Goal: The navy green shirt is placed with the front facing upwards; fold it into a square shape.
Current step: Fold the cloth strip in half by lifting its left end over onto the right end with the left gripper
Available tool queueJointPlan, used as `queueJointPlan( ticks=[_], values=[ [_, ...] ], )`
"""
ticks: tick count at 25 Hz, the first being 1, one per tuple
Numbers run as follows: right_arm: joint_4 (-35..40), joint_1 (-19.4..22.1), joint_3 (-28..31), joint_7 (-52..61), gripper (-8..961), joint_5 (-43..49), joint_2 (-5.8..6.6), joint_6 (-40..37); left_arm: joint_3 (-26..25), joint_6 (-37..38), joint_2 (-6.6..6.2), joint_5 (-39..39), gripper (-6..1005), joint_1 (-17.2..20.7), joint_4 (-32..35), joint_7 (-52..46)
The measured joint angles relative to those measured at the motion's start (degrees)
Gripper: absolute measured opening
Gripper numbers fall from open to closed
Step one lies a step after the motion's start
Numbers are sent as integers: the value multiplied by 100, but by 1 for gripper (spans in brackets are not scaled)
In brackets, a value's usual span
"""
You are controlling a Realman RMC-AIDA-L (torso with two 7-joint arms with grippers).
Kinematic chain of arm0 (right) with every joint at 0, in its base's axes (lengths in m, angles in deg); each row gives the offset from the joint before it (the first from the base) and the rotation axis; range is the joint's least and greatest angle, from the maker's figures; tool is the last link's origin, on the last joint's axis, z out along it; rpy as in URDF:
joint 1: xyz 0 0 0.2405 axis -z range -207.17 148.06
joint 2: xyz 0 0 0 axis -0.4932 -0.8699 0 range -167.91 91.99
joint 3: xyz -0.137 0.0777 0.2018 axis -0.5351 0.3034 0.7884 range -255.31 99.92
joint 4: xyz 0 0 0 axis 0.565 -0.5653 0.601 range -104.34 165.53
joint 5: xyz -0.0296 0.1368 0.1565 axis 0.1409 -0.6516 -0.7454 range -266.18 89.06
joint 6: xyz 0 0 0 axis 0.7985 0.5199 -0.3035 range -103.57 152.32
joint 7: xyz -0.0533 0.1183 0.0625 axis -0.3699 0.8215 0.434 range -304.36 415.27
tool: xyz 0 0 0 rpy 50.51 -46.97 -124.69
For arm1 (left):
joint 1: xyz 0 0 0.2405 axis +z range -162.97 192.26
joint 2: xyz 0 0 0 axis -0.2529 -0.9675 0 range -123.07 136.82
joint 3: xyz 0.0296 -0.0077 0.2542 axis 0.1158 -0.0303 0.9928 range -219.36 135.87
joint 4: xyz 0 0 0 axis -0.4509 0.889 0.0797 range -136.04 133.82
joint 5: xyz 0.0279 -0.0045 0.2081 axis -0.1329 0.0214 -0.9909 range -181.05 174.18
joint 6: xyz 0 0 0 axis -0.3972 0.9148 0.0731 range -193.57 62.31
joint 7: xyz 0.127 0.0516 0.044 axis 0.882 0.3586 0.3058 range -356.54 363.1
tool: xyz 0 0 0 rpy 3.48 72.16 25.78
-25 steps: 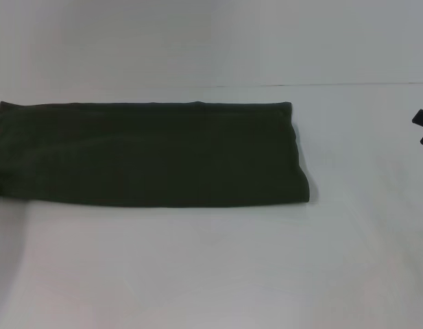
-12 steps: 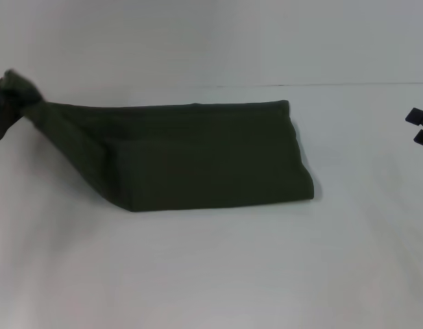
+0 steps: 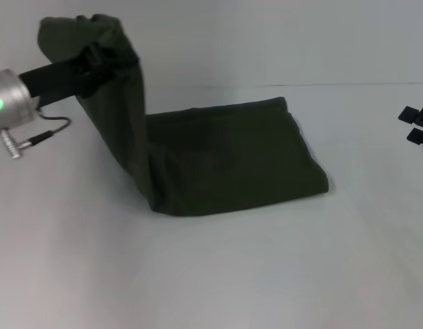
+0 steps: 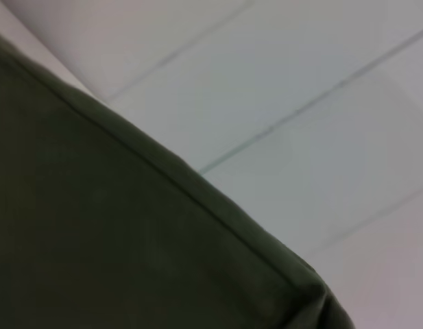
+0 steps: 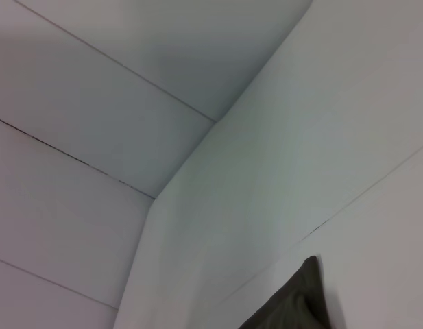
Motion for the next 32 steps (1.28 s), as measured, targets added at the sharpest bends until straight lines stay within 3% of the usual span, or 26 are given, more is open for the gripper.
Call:
queueJointPlan(
  ticks=[5, 7, 8, 10, 13, 14, 18, 22, 27, 32],
  values=[
    [0, 8, -18, 0, 737, 0, -17, 7, 517, -263, 274, 34, 6, -163, 129, 178],
    [0, 9, -34, 0, 736, 0, -21, 13, 1075, -575, 319, 153, 6, -228, 49, 325],
    [0, 10, -41, 0, 736, 0, -21, 17, 1075, -575, 319, 153, 6, -228, 49, 325],
    [0, 7, -51, 0, 736, 0, -24, 19, 1883, -1100, 323, 400, 6, -268, -55, 397],
    [0, -5, -69, 0, 735, 0, -31, 21, 2157, -1293, 325, 486, 6, -284, -75, 421],
    [0, -7, -74, 0, 735, 0, -31, 21, 2701, -1674, 325, 695, 7, -338, -102, 482],
    [0, -7, -84, 0, 735, 0, -37, 21, 3292, -2148, 334, 915, 7, -460, -188, 535],
    [-3, -6, -108, 0, 734, 0, -40, 28, 3602, -2393, 340, 1173, 7, -552, -260, 588],
    [-12, -3, -124, 1, 733, 0, -39, 37, 3590, -2420, 329, 1804, 7, -469, -149, 820],
    [-54, -6, -124, -2, 732, 0, -38, 58, 3851, -2812, 326, 1861, 7, -555, -272, 846]
  ],
)
